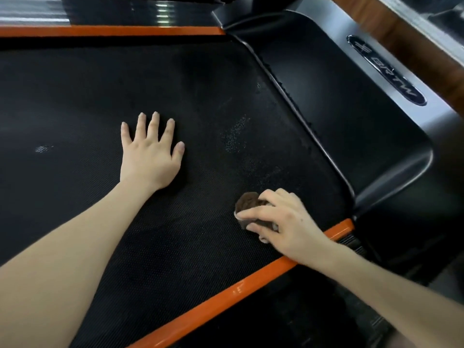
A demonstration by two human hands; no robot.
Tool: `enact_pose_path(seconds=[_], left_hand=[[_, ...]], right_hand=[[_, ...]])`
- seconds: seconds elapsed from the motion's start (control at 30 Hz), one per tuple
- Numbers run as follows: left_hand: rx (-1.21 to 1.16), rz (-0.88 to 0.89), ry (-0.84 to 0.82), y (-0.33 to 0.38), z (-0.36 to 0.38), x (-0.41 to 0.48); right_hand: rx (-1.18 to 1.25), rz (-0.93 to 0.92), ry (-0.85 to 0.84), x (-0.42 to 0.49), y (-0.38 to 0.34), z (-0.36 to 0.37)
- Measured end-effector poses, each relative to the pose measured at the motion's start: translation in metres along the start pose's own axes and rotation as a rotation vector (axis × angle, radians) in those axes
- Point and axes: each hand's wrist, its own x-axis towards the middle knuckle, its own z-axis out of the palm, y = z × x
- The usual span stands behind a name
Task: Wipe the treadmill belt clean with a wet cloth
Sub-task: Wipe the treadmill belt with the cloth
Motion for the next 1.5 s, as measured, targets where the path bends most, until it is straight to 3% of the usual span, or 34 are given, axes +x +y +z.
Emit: enact_pose_path(seconds=[0.07,0.2,0.33,0.43,0.53,0.6,0.73,0.83,0.9,0.97,1.1,1.17,1.3,1.4,1.43,1.5], left_hand=[[0.002,0.001,0.001,-0.001,0.0,0.0],[0.011,-0.01,-0.014,0.002,0.0,0.0],[0.007,-0.008,-0.007,0.002,0.001,0.001],[-0.011,-0.001,-0.005,-0.001,0.0,0.0],[-0.009,0.0,0.001,-0.001,0.0,0.0],[-0.01,-0.007,0.004,0.001,0.001,0.001],[0.0,-0.023,-0.031,0.002,-0.002,0.001],[-0.174,-0.037,-0.046,-0.002,-0.014,0.002],[-0.352,-0.04,-0.003,-0.011,-0.027,-0.003],[-0.332,-0.021,0.053,-0.026,-0.036,-0.019],[-0.033,-0.055,0.029,-0.07,-0.031,-0.053],[0.013,-0.076,-0.015,-0.085,-0.025,-0.062],[0.008,-0.048,0.016,-0.088,-0.018,-0.063],[0.026,-0.037,0.033,-0.09,-0.015,-0.064],[0.028,-0.035,0.04,-0.091,-0.014,-0.063],[0.023,-0.031,0.038,-0.092,-0.013,-0.063]], right_hand=[[-0.059,0.024,0.073,0.015,0.027,-0.006],[-0.097,0.348,0.284,0.05,0.043,0.001],[-0.02,0.107,0.138,0.016,-0.025,0.022],[-0.082,0.005,0.056,0.012,-0.007,0.007],[-0.221,0.265,0.285,0.015,0.057,-0.015],[-0.17,0.396,0.327,0.001,0.074,-0.019],[0.054,0.223,0.141,-0.011,-0.004,0.015],[0.069,0.061,0.037,-0.004,-0.057,0.031],[0.014,-0.067,0.052,0.011,-0.048,0.026],[-0.103,-0.16,0.134,0.038,-0.025,0.019],[-0.199,0.108,0.332,0.105,-0.005,0.028],[-0.243,0.159,0.346,0.104,-0.016,0.038],[-0.165,-0.156,0.211,0.066,-0.032,0.041],[-0.165,-0.326,0.148,0.088,-0.014,0.035],[-0.2,-0.321,0.159,0.107,-0.006,0.034],[-0.221,-0.143,0.264,0.155,0.007,0.029]])
